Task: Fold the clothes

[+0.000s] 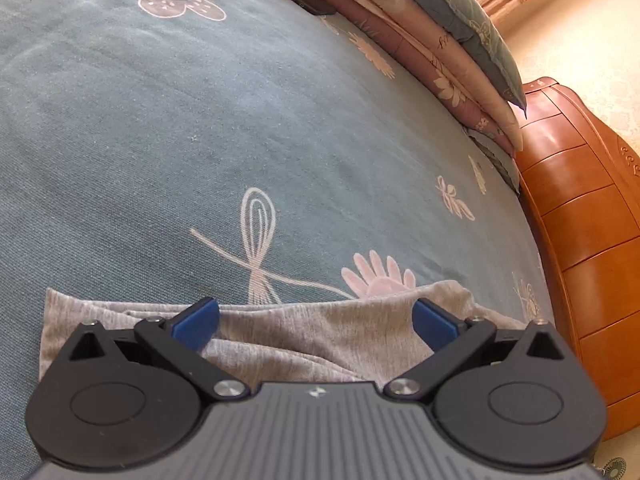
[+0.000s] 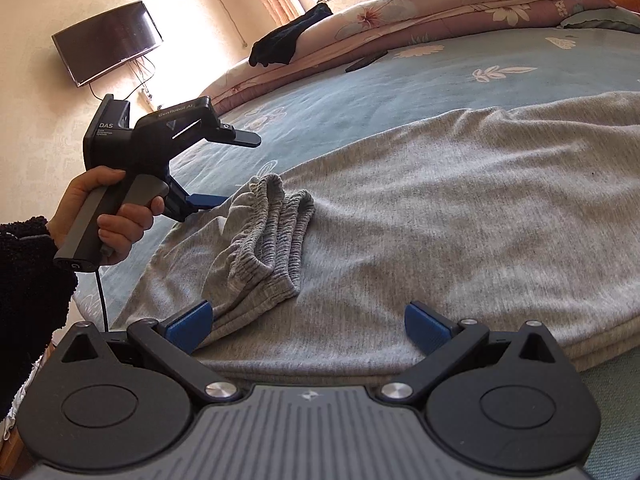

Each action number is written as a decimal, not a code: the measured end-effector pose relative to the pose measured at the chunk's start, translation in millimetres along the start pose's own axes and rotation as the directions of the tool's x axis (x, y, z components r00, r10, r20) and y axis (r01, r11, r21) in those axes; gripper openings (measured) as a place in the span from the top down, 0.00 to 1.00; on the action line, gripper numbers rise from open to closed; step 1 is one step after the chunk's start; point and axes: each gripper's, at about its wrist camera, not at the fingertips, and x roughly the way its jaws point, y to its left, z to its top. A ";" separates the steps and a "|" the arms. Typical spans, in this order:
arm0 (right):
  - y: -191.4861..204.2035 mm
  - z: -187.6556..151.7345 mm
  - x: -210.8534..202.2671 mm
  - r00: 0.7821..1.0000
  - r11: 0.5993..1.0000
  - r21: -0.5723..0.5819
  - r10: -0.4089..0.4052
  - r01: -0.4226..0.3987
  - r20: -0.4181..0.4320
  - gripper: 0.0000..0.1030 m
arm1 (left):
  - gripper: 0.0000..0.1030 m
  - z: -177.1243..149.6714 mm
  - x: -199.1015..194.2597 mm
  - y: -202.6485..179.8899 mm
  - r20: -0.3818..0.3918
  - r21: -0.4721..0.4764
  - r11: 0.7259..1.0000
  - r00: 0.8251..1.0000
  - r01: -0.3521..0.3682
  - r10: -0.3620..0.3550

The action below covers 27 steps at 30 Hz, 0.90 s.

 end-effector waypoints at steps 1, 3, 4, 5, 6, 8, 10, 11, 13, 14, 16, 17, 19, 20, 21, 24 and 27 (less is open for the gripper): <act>-0.1 -0.6 -0.2 1.000 1.000 -0.002 0.001 -0.001 0.003 0.00 | 0.01 0.9 -3.5 -2.4 0.007 -0.005 1.000 1.000 0.028 -0.028; 0.0 -1.3 0.3 1.000 1.000 -0.005 0.001 -0.001 0.009 0.00 | 0.01 0.7 -4.3 -9.2 -0.014 -0.010 0.995 0.995 0.101 -0.102; 0.3 -1.3 0.5 1.000 1.000 -0.007 0.000 0.000 0.010 0.00 | 0.01 -0.1 -2.9 -13.3 -0.031 -0.008 0.991 0.991 0.132 -0.133; 0.5 -1.3 0.6 1.000 1.000 -0.009 0.000 0.001 0.010 0.00 | 0.01 -1.7 0.9 -17.8 -0.044 0.004 0.990 0.989 0.144 -0.144; 0.7 -1.4 0.7 1.000 1.000 -0.011 -0.001 0.001 0.009 0.00 | 0.01 -3.2 6.1 -21.4 -0.053 0.021 0.991 0.990 0.134 -0.133; 0.6 -1.4 0.9 1.000 1.000 -0.015 -0.001 0.001 0.009 0.00 | 0.01 -5.8 17.4 -27.3 -0.071 0.048 0.993 0.992 0.109 -0.106; 0.1 -1.4 0.8 1.000 1.000 -0.014 0.003 -0.002 0.009 0.00 | 0.01 -5.6 32.1 -25.4 -0.093 0.049 0.997 0.994 0.057 -0.052; -0.2 -1.3 0.7 1.000 1.000 -0.014 0.004 -0.004 0.009 0.00 | 0.01 -5.4 35.0 -23.0 -0.095 0.044 0.998 0.995 0.046 -0.041; -0.5 -1.5 0.5 1.000 1.000 -0.013 0.006 -0.005 0.010 0.00 | 0.01 -3.9 30.3 -21.6 -0.080 0.022 0.998 0.995 0.055 -0.053; 0.1 -1.9 0.7 1.000 1.000 -0.019 0.005 -0.004 0.011 0.00 | 0.01 -3.4 24.3 -23.2 -0.071 0.017 0.998 0.996 0.053 -0.051; 2.4 -3.5 1.4 1.000 0.999 -0.047 -0.001 0.002 0.013 0.00 | 0.01 -5.6 8.2 -31.3 -0.051 0.034 0.997 0.997 0.065 -0.063; 3.6 -4.3 1.7 1.000 0.998 -0.061 -0.004 0.005 0.014 0.00 | 0.01 -7.6 -0.9 -36.6 -0.041 0.049 0.996 0.996 0.075 -0.073; 4.1 -3.8 1.3 1.000 0.998 -0.063 -0.004 0.005 0.014 0.00 | 0.01 -16.3 -19.5 -49.2 -0.022 0.092 0.993 0.997 0.078 -0.077; 3.1 -2.5 0.5 1.000 0.999 -0.052 0.000 0.001 0.013 0.00 | 0.01 -21.9 -28.8 -56.0 -0.012 0.116 0.990 0.997 0.075 -0.074; 0.1 1.2 -1.2 1.000 1.000 -0.021 0.010 -0.010 0.005 0.00 | 0.01 -28.1 -37.7 -62.8 -0.004 0.143 0.987 0.997 0.073 -0.073; -16.9 16.5 -20.8 0.998 0.994 0.098 0.034 -0.039 0.053 0.00 | 0.01 -50.9 -56.1 -76.7 0.009 0.209 0.974 0.996 0.090 -0.094; -45.4 33.8 -58.8 0.986 0.976 0.211 0.022 -0.057 0.164 0.00 | 0.01 -75.8 -64.1 -84.8 0.007 0.258 0.962 0.995 0.091 -0.096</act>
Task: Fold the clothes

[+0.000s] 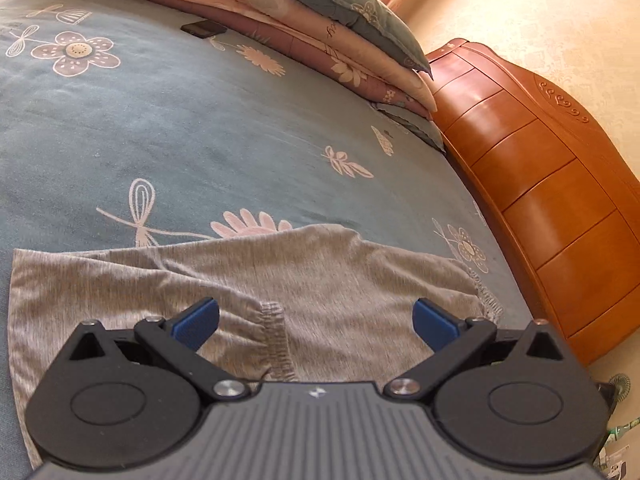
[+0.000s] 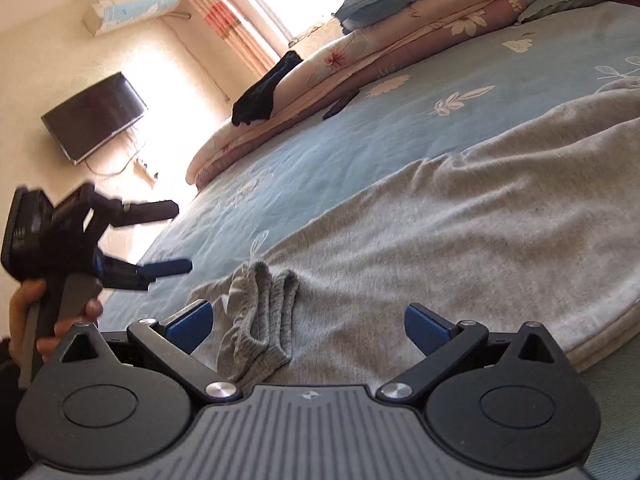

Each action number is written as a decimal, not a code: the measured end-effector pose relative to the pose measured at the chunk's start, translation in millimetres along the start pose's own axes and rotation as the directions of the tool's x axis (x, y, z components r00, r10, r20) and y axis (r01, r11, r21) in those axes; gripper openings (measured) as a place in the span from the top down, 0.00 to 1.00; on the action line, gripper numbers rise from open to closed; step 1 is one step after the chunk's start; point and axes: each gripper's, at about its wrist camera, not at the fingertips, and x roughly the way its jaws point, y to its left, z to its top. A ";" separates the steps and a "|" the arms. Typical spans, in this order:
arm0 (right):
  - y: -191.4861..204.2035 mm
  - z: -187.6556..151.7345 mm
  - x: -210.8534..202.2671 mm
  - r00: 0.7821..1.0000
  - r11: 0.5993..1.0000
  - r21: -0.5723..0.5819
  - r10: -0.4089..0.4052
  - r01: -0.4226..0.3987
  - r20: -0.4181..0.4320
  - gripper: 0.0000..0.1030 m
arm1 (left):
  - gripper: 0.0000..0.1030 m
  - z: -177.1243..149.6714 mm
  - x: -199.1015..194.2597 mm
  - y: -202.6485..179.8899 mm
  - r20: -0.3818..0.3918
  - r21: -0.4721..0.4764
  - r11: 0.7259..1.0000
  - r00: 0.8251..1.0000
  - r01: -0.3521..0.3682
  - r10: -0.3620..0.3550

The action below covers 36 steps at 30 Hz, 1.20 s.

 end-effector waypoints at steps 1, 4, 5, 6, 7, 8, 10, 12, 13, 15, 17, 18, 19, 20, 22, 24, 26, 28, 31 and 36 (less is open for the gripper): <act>-11.1 10.4 -15.4 0.999 0.999 0.041 -0.015 0.013 0.043 0.00 | 0.01 -7.4 -0.7 -3.6 0.001 0.017 1.000 1.000 -0.009 0.009; -53.9 37.9 -64.7 0.984 0.984 0.163 -0.094 0.070 0.150 0.00 | 0.01 -28.1 0.3 -10.1 0.004 0.060 0.996 0.997 -0.071 0.071; -70.7 44.5 -80.9 0.974 0.974 0.202 -0.140 0.103 0.178 0.00 | 0.01 -34.1 -0.2 -9.6 0.007 0.060 0.994 0.996 -0.087 0.087; -86.5 48.8 -94.7 0.963 0.959 0.247 -0.187 0.137 0.192 0.00 | 0.01 -39.5 -0.7 -8.2 0.010 0.056 0.994 0.995 -0.097 0.097; -103.3 53.0 -108.0 0.952 0.941 0.295 -0.230 0.165 0.202 0.00 | 0.01 -43.7 -0.7 -6.1 0.007 0.051 0.994 0.995 -0.100 0.100; -123.2 56.4 -118.6 0.945 0.921 0.348 -0.257 0.177 0.200 0.00 | 0.01 -46.5 0.0 -3.3 -0.002 0.041 0.994 0.995 -0.102 0.102; -157.1 59.1 -129.9 0.939 0.879 0.444 -0.283 0.174 0.193 0.00 | 0.01 -51.6 3.2 3.4 -0.024 0.025 0.993 0.993 -0.112 0.113; -189.0 60.4 -130.7 0.949 0.847 0.518 -0.249 0.118 0.191 0.00 | 0.01 -55.2 7.6 8.4 -0.051 0.005 0.990 0.988 -0.144 0.144; -201.1 60.8 -127.3 0.955 0.830 0.551 -0.228 0.088 0.191 0.00 | 0.01 -56.7 9.7 10.6 -0.064 -0.002 0.988 0.986 -0.157 0.156; -220.7 61.7 -117.6 0.962 0.798 0.601 -0.195 0.044 0.189 0.00 | 0.01 -58.4 14.5 15.8 -0.098 -0.022 0.989 0.984 -0.150 0.147; -234.6 63.5 -102.6 0.969 0.769 0.637 -0.188 0.046 0.158 0.00 | 0.01 -60.1 19.7 24.9 -0.130 -0.082 0.985 0.981 -0.153 0.142; -237.6 64.5 -95.1 0.972 0.762 0.645 -0.194 0.062 0.135 0.00 | 0.01 -60.8 21.7 29.6 -0.138 -0.111 0.982 0.981 -0.155 0.139; -239.6 66.0 -88.2 0.974 0.758 0.648 -0.198 0.078 0.114 0.00 | 0.01 -61.0 22.7 33.3 -0.138 -0.134 0.979 0.981 -0.152 0.134; -238.1 69.0 -82.9 0.974 0.764 0.639 -0.201 0.091 0.102 0.00 | 0.01 -60.5 22.8 34.6 -0.138 -0.147 0.978 0.982 -0.151 0.131; -238.7 74.2 -74.2 0.978 0.768 0.632 -0.194 0.099 0.083 0.00 | 0.01 -59.5 23.1 37.2 -0.136 -0.172 0.974 0.983 -0.148 0.125; -244.2 79.6 -66.1 0.979 0.761 0.641 -0.190 0.101 0.071 0.00 | 0.01 -58.5 23.4 39.8 -0.135 -0.198 0.970 0.984 -0.145 0.119; -248.6 87.4 -61.1 0.980 0.756 0.647 -0.188 0.101 0.067 0.00 | 0.01 -58.3 23.6 41.1 -0.133 -0.211 0.967 0.984 -0.146 0.119; -250.7 92.1 -58.9 0.978 0.761 0.642 -0.191 0.095 0.082 0.00 | 0.01 -59.3 23.5 41.7 -0.122 -0.223 0.964 0.985 -0.145 0.120; -253.3 92.4 -62.3 0.975 0.775 0.630 -0.174 0.048 0.140 0.00 | 0.01 -60.3 22.8 42.6 -0.111 -0.232 0.963 0.987 -0.136 0.112; -254.4 84.6 -72.0 0.975 0.810 0.586 -0.109 -0.026 0.195 0.00 | 0.01 -61.0 23.1 43.3 -0.103 -0.239 0.963 0.989 -0.124 0.102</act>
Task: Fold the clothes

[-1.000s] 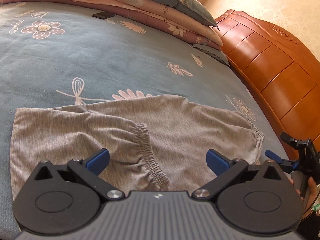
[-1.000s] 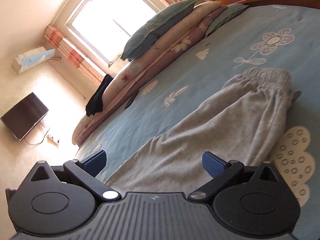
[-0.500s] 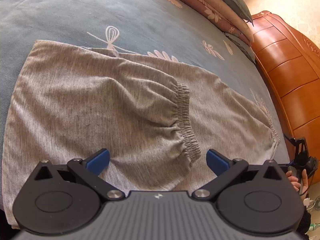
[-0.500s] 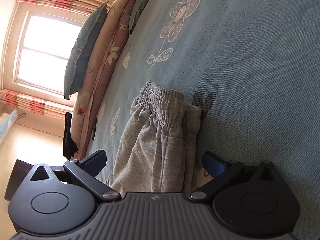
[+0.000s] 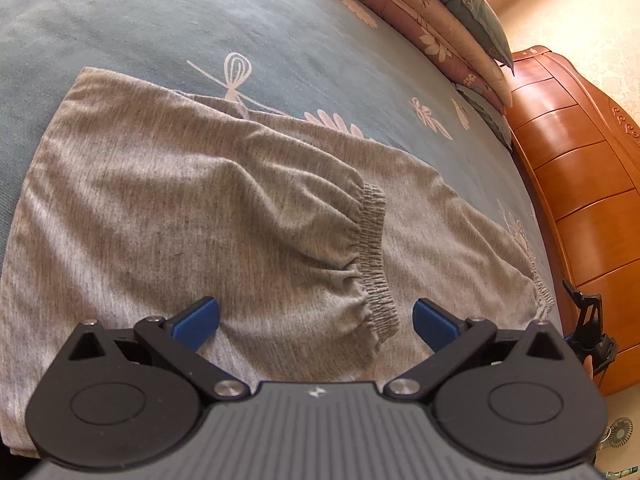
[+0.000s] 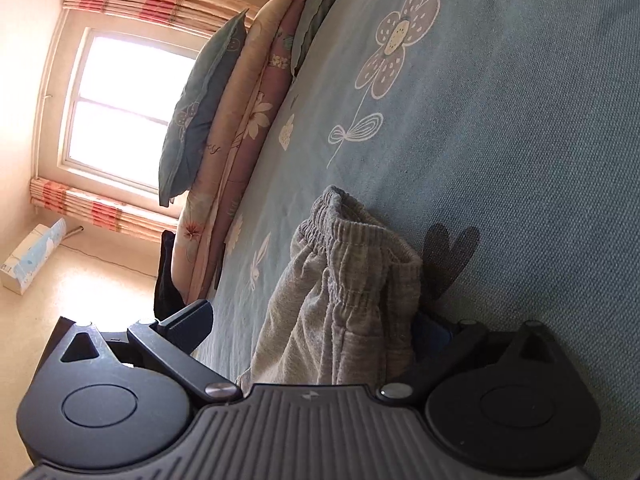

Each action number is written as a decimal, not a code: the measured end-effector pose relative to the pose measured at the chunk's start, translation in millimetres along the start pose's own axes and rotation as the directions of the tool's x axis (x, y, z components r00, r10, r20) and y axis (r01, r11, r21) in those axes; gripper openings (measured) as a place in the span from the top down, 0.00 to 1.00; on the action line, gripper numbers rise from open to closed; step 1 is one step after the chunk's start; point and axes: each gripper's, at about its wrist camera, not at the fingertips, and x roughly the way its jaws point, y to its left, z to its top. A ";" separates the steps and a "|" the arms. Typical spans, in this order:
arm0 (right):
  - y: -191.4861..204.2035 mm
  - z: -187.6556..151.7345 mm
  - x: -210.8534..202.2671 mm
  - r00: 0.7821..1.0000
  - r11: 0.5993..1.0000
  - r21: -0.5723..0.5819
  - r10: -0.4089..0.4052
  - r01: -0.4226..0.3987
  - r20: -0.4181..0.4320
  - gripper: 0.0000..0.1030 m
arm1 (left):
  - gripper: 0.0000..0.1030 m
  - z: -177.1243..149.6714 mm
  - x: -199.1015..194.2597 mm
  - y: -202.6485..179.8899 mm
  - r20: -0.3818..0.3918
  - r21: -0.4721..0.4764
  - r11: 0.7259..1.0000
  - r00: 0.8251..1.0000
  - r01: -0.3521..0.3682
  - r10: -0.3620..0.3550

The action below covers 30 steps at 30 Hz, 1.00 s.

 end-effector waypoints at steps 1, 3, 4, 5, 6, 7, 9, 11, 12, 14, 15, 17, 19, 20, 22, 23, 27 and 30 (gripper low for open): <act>0.2 -1.5 -1.1 1.000 1.000 -0.013 0.007 -0.007 -0.005 0.00 | 0.01 -0.1 0.3 -0.4 0.000 0.002 1.000 1.000 -0.001 0.001; 0.7 -1.9 -1.5 1.000 0.999 -0.046 0.010 -0.011 -0.014 0.00 | 0.01 0.3 0.8 -0.9 0.000 0.008 1.000 1.000 -0.002 0.002; 1.8 -0.5 0.0 1.000 0.999 -0.046 0.003 -0.004 -0.010 0.00 | 0.01 0.4 0.9 -1.2 0.000 0.010 1.000 1.000 -0.003 0.003; 3.0 1.4 2.1 1.000 0.999 -0.047 -0.004 0.004 -0.006 0.00 | 0.01 0.6 1.2 -1.5 0.001 0.011 1.000 1.000 -0.004 0.004; 4.4 5.0 5.9 1.000 0.999 -0.051 -0.013 0.013 -0.003 0.00 | 0.01 0.6 1.2 -1.5 0.002 0.011 1.000 1.000 -0.004 0.004; 5.2 8.4 9.2 1.000 0.998 -0.061 -0.017 0.018 0.002 0.00 | 0.01 0.5 1.2 -1.5 0.004 0.011 1.000 1.000 -0.003 0.003; 6.6 15.4 15.0 1.000 0.997 -0.073 -0.028 0.029 0.008 0.00 | 0.01 0.2 1.1 -1.1 0.007 0.009 1.000 1.000 0.000 0.000; 8.2 20.9 19.7 0.999 0.996 -0.078 -0.049 0.048 -0.009 0.00 | 0.01 -0.2 0.8 -0.2 0.011 0.006 1.000 1.000 0.007 -0.007; 9.9 22.1 22.0 0.998 0.995 -0.084 -0.062 0.059 -0.026 0.00 | 0.01 -0.5 0.6 0.5 0.014 0.004 1.000 1.000 0.010 -0.010; 11.9 20.3 22.6 0.996 0.991 -0.117 -0.075 0.068 -0.049 0.00 | 0.01 -0.7 0.2 1.9 0.018 0.001 1.000 1.000 0.018 -0.018; 11.5 17.2 19.6 0.995 0.986 -0.151 -0.084 0.075 -0.058 0.03 | 0.01 -0.5 0.2 2.5 0.019 -0.001 1.000 1.000 0.022 -0.022; 10.7 13.8 15.8 0.993 0.978 -0.186 -0.105 0.093 -0.057 0.10 | 0.01 0.1 0.4 3.1 0.020 -0.004 1.000 0.999 0.028 -0.027; 6.9 13.9 11.6 0.992 0.978 -0.182 -0.114 0.103 -0.050 0.22 | 0.01 0.4 0.4 3.8 0.021 -0.005 0.999 0.999 0.032 -0.032; 3.9 14.6 9.2 0.992 0.979 -0.172 -0.117 0.107 -0.047 0.24 | 0.01 0.4 0.4 4.1 0.023 -0.005 0.999 0.999 0.034 -0.034; -0.4 15.3 5.4 0.992 0.979 -0.173 -0.116 0.106 -0.049 0.34 | 0.01 0.2 0.0 5.0 0.025 -0.004 0.999 0.999 0.037 -0.037; -2.0 15.2 4.0 0.992 0.978 -0.175 -0.120 0.110 -0.047 0.37 | 0.01 0.0 -0.1 5.2 0.028 -0.004 0.999 0.999 0.038 -0.038; -8.6 12.7 1.1 0.990 0.975 -0.179 -0.140 0.133 -0.028 0.57 | 0.01 0.5 0.3 4.4 0.029 0.000 0.999 0.999 0.035 -0.035; -11.3 12.2 0.6 0.992 0.977 -0.172 -0.129 0.123 -0.020 0.58 | 0.01 1.3 0.9 3.0 0.023 0.006 1.000 0.999 0.028 -0.028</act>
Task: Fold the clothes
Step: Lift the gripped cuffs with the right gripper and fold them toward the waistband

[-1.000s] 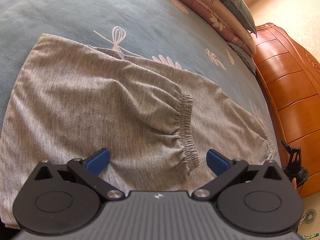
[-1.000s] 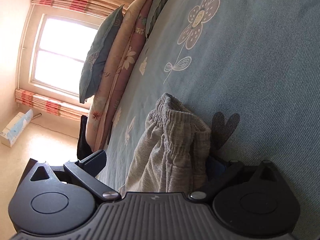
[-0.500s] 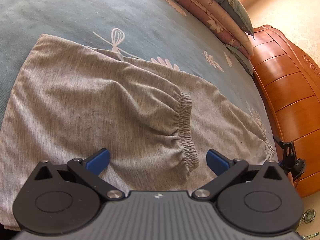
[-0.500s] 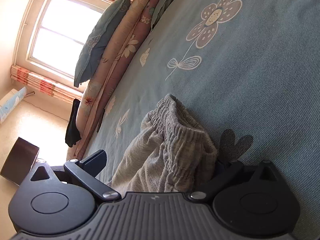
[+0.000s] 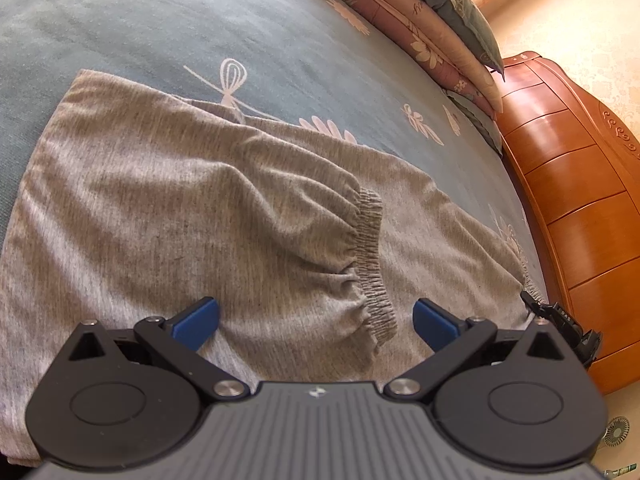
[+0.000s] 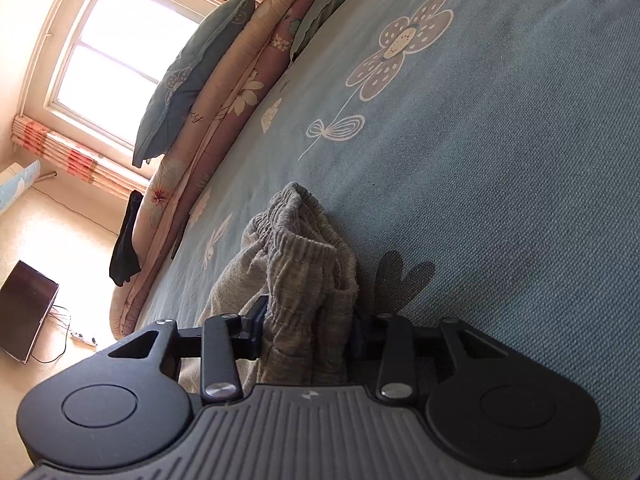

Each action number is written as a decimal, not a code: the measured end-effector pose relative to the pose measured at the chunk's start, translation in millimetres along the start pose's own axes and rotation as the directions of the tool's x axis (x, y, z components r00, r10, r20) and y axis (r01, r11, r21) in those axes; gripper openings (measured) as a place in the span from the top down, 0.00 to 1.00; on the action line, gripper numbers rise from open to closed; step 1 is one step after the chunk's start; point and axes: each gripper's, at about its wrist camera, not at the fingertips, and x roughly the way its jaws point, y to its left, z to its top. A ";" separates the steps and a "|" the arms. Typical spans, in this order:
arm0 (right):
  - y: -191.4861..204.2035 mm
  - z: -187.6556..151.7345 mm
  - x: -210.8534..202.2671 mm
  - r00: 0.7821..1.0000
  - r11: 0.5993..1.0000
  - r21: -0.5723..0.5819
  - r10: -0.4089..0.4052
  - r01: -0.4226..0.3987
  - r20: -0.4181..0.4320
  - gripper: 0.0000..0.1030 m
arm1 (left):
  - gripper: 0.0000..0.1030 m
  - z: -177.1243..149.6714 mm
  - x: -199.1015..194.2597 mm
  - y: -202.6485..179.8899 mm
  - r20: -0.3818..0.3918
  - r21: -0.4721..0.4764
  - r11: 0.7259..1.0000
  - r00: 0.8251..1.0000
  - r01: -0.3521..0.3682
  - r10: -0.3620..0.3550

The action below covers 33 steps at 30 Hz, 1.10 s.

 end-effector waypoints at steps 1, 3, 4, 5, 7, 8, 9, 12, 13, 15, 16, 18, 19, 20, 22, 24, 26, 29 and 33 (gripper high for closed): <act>0.3 -0.6 -0.1 1.000 1.000 0.005 0.000 0.000 0.008 0.56 | 0.01 0.3 0.2 -0.4 -0.002 0.002 1.000 1.000 -0.002 0.002; 2.0 -2.2 0.5 1.000 1.000 0.015 0.001 -0.002 0.026 0.50 | 0.01 0.7 0.6 -0.9 -0.005 0.003 1.000 1.000 -0.005 0.005; 3.2 -2.5 1.0 1.000 1.000 0.014 0.005 -0.006 0.028 0.46 | 0.01 0.6 0.8 -1.1 -0.004 0.003 1.000 1.000 -0.006 0.006; 4.9 -2.6 1.7 1.000 1.000 0.015 0.007 -0.008 0.029 0.43 | 0.01 0.2 0.7 -1.2 -0.003 0.004 1.000 1.000 -0.007 0.007; 9.9 -2.3 4.2 1.000 1.000 0.002 0.012 -0.012 0.026 0.34 | 0.01 -0.4 0.5 -1.3 -0.002 0.007 1.000 1.000 -0.006 0.006; 13.0 -2.1 5.9 1.000 1.000 -0.009 0.013 -0.012 0.023 0.29 | 0.01 -0.7 0.5 -1.1 -0.001 0.008 1.000 1.000 -0.006 0.006; 16.2 -2.1 7.7 1.000 1.000 -0.022 0.006 -0.006 0.019 0.26 | 0.01 -0.9 0.5 -0.8 -0.001 0.007 1.000 1.000 -0.004 0.004; 17.0 -0.5 6.5 1.000 1.000 0.008 -0.001 0.001 0.011 0.24 | 0.01 -0.3 0.1 0.6 -0.004 0.004 1.000 1.000 0.002 -0.002; 16.0 -1.9 2.9 1.000 0.999 0.037 -0.008 0.007 0.006 0.24 | 0.01 -0.1 0.0 1.1 -0.006 0.002 1.000 1.000 0.005 -0.005; 14.1 -4.7 -4.3 1.000 0.995 0.095 -0.021 0.021 -0.005 0.24 | 0.01 0.5 -0.2 2.4 -0.007 -0.004 1.000 1.000 0.011 -0.011; 13.6 -7.0 -8.2 1.000 0.992 0.122 -0.029 0.030 -0.013 0.24 | 0.01 0.4 -0.4 3.1 -0.006 -0.007 1.000 1.000 0.015 -0.015; 14.7 -17.5 -17.2 0.998 0.986 0.159 -0.049 0.055 -0.037 0.23 | 0.01 0.2 -0.8 4.3 -0.004 -0.009 1.000 1.000 0.023 -0.023; 14.7 -22.2 -19.1 0.998 0.984 0.168 -0.050 0.057 -0.049 0.23 | 0.01 0.3 -0.8 4.7 -0.003 -0.009 1.000 1.000 0.025 -0.025; 15.3 -25.8 -19.0 0.997 0.984 0.171 -0.046 0.055 -0.057 0.23 | 0.01 0.4 -0.8 5.0 -0.002 -0.009 1.000 1.000 0.028 -0.028; 19.8 -28.5 -13.1 0.998 0.986 0.157 -0.039 0.048 -0.056 0.15 | 0.01 0.9 -0.8 5.6 0.000 -0.009 0.999 1.000 0.032 -0.032; 25.3 -27.3 -4.6 0.999 0.990 0.138 -0.029 0.034 -0.037 0.03 | 0.01 1.4 -0.8 6.1 0.002 -0.013 0.999 0.999 0.034 -0.034; 31.8 -23.5 6.0 1.000 0.994 0.110 -0.021 0.022 -0.008 0.00 | 0.01 1.3 -1.5 7.1 0.004 -0.018 0.999 0.999 0.040 -0.040; 38.0 -19.8 15.1 1.000 0.998 0.051 -0.029 0.029 0.006 0.00 | 0.01 0.3 -2.6 8.9 0.010 -0.023 0.998 0.999 0.051 -0.051; 24.1 -16.7 6.4 0.998 0.995 0.075 0.065 -0.066 0.021 0.02 | 0.01 0.1 -3.5 9.9 0.013 -0.021 0.998 0.998 0.061 -0.061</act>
